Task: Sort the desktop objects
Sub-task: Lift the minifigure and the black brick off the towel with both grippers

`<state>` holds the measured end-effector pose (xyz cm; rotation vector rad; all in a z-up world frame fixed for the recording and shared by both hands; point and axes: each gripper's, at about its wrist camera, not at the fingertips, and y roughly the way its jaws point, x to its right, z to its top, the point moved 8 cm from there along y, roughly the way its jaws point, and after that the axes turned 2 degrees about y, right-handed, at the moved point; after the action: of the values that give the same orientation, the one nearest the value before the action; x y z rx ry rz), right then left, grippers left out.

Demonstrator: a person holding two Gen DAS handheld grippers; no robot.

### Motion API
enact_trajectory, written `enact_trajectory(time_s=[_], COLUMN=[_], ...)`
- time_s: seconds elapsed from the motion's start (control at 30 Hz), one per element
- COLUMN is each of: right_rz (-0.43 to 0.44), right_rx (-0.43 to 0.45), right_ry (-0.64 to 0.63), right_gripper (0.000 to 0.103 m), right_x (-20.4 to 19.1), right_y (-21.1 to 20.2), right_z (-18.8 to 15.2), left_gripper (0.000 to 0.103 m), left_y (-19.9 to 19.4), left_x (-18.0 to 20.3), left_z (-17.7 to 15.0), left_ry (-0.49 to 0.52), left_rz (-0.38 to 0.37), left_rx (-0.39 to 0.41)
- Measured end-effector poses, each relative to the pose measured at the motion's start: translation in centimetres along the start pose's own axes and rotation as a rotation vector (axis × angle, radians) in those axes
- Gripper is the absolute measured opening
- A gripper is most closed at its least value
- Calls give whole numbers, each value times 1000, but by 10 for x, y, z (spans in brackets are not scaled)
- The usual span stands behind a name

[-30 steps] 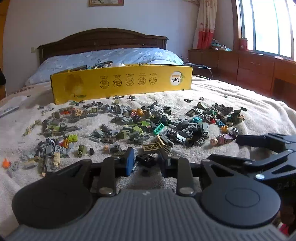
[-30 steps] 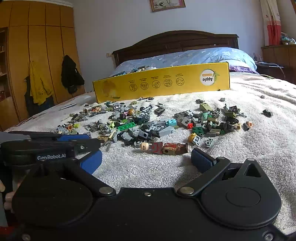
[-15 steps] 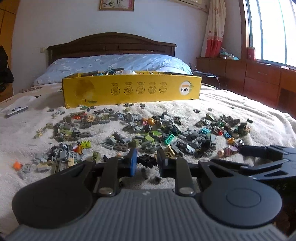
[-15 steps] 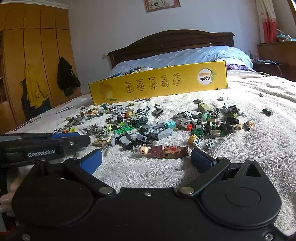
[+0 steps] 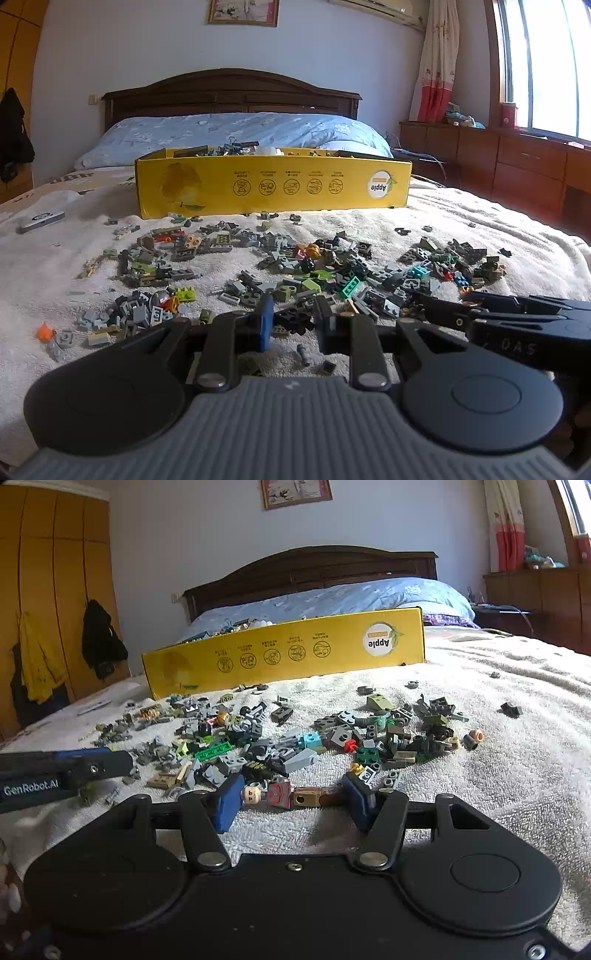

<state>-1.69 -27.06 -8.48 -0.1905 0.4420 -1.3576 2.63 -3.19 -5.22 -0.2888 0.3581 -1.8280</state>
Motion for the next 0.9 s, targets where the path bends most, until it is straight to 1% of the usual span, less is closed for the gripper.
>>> enact_trajectory(time_s=[0.3, 0.43, 0.63, 0.77, 0.9], right_rz=[37, 52, 79, 95, 113], right_rx=[28, 25, 21, 23, 31], right_ry=[-14, -13, -15, -19, -15], right_gripper=[56, 56, 56, 56, 56], right_x=[-4, -5, -6, -7, -7], right_y=[-5, -3, 8, 21, 33], right_z=[17, 24, 40, 58, 80], left_gripper=[28, 28, 28, 28, 28], left_y=[2, 5, 17, 32, 49], left_x=[-6, -8, -15, -22, -32], left_z=[6, 15, 40, 60, 85], left_ry=[-6, 8, 6, -6, -18], left_rz=[23, 27, 37, 46, 53], left_rx=[14, 33, 65, 81, 115])
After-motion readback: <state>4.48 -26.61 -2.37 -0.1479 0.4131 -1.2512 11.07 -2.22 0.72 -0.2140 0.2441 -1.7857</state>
